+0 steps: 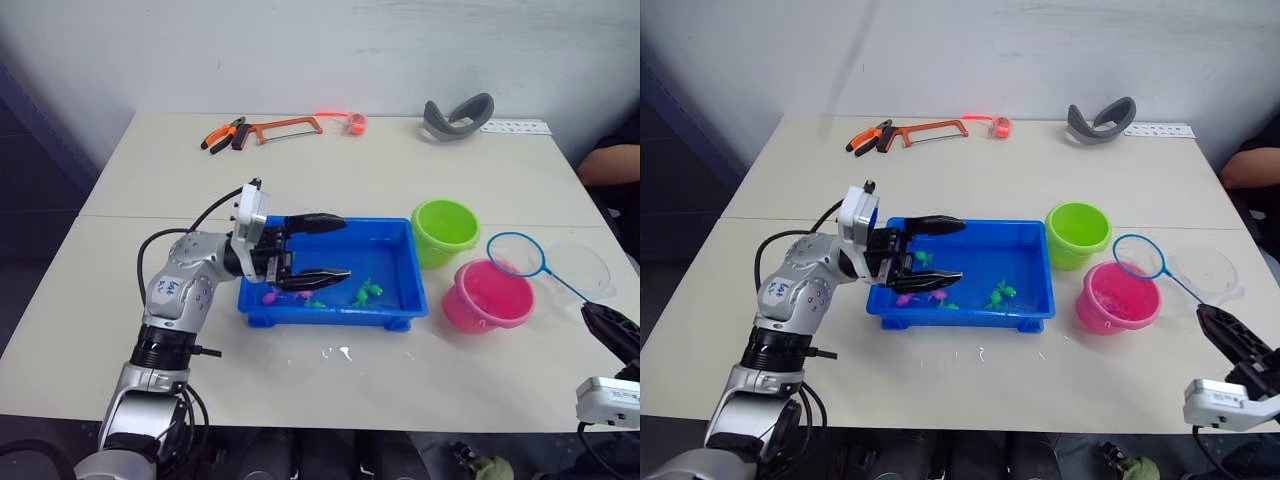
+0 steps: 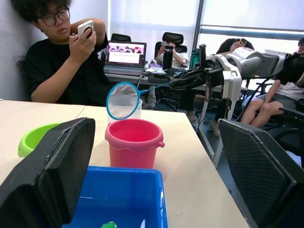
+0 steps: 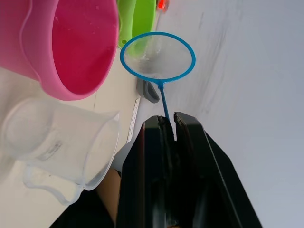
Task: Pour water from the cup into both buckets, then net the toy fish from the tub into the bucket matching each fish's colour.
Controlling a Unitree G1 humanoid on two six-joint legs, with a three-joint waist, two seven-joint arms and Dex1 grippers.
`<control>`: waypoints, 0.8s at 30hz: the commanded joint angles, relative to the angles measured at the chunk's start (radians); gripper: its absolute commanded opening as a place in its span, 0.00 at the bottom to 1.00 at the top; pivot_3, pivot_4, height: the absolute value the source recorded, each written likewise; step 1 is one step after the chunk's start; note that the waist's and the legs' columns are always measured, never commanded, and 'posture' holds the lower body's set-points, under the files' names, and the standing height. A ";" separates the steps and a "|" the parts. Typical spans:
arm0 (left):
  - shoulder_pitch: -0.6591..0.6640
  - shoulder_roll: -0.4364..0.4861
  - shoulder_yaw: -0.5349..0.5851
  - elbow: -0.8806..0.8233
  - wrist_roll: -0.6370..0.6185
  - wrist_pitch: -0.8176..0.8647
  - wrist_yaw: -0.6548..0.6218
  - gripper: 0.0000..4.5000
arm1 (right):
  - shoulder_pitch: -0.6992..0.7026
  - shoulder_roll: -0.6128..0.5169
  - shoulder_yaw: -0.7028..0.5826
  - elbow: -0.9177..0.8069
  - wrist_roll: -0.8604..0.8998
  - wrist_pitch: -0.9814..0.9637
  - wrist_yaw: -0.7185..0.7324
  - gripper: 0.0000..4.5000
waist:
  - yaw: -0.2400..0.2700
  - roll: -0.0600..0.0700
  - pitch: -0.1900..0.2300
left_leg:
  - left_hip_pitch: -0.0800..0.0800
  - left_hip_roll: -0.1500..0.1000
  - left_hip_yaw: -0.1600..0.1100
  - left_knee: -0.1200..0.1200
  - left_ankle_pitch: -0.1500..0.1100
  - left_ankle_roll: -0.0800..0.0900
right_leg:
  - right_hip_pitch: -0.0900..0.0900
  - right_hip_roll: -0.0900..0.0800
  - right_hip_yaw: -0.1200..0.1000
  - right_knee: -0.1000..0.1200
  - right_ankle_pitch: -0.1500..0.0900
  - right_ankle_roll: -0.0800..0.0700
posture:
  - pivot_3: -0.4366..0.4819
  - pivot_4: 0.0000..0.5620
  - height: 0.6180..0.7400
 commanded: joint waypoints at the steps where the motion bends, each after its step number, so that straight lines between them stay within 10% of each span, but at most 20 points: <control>1: 0.014 0.027 0.044 -0.014 -0.011 -0.012 0.002 1.00 | 0.032 0.005 0.063 -0.068 0.352 0.132 0.089 0.00 | -0.003 0.000 0.000 | 0.000 0.001 0.000 0.000 0.000 0.000 | 0.000 -0.001 0.000 0.000 0.000 0.000 | 0.48 0.27 1.00; 7: 0.051 0.093 0.094 0.006 -0.005 -0.025 -0.014 1.00 | -0.043 -0.115 0.170 -0.288 0.928 0.566 0.260 0.00 | -0.016 0.000 0.000 | 0.001 0.002 -0.001 0.000 0.000 0.000 | 0.000 -0.006 -0.001 0.001 0.000 -0.001 | 0.48 0.27 1.00; 14: 0.121 0.176 0.178 0.035 0.023 -0.092 0.020 1.00 | -0.432 -0.370 0.440 -0.285 1.007 0.893 0.378 0.00 | -0.019 0.001 0.001 | -0.001 0.001 -0.003 0.001 -0.001 0.002 | 0.000 -0.009 -0.005 0.001 0.000 -0.001 | 0.48 0.27 1.00; 24: 0.346 0.331 0.362 -0.046 -0.043 -0.028 0.037 1.00 | -0.881 -0.302 0.886 -0.247 0.977 1.227 0.474 0.00 | -0.011 -0.001 0.002 | -0.006 0.000 -0.006 0.001 -0.002 0.003 | -0.001 -0.010 -0.011 -0.001 0.000 -0.001 | 0.48 0.27 1.00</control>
